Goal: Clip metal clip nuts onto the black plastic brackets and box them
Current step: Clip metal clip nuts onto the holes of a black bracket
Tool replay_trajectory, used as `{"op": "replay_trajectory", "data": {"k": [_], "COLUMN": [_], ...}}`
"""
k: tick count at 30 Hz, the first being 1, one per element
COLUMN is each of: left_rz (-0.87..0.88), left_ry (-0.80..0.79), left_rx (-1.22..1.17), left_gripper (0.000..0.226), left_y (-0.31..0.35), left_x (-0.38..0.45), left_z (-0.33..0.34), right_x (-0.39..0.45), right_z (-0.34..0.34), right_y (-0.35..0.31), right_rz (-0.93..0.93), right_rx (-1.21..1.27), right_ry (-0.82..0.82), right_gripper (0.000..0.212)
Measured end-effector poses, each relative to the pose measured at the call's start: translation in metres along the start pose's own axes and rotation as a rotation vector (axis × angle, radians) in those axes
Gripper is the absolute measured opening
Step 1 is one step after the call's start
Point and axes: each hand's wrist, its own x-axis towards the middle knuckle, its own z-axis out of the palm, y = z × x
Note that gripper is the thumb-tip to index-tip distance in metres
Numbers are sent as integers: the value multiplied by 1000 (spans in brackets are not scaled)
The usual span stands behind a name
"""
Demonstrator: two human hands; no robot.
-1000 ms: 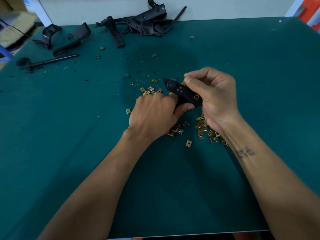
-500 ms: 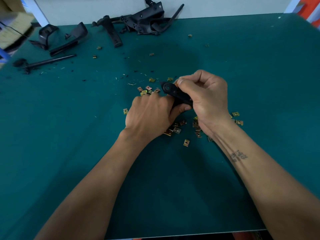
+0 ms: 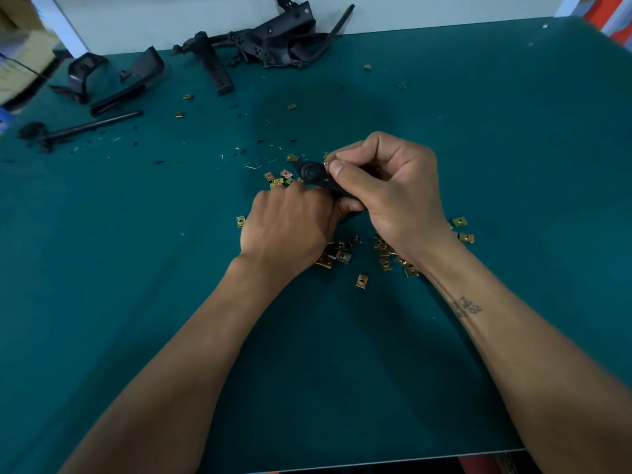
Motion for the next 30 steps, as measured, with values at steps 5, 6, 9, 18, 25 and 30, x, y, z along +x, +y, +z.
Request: {"op": "replay_trajectory", "data": {"k": [5, 6, 9, 18, 25, 30], "left_rz": [-13, -13, 2, -14, -14, -5], "left_ry": [22, 30, 61, 49, 49, 54], "left_rx": [-52, -70, -91, 20, -2, -21], "left_gripper": [69, 62, 54, 72, 72, 70], "left_y": [3, 3, 2, 4, 1, 0], "left_x": [2, 4, 3, 3, 3, 3], "left_z": [0, 0, 0, 2, 4, 7], "right_x": [4, 5, 5, 14, 9, 8], "right_z": [3, 5, 7, 1, -8, -19], "right_y": [-3, -3, -3, -11, -8, -6], "right_rz": [-12, -4, 29, 57, -231, -279], "right_rx": [3, 24, 37, 264, -398, -642], "right_ry": [168, 198, 224, 568, 176, 70], "right_gripper": [22, 22, 20, 17, 14, 8]}}
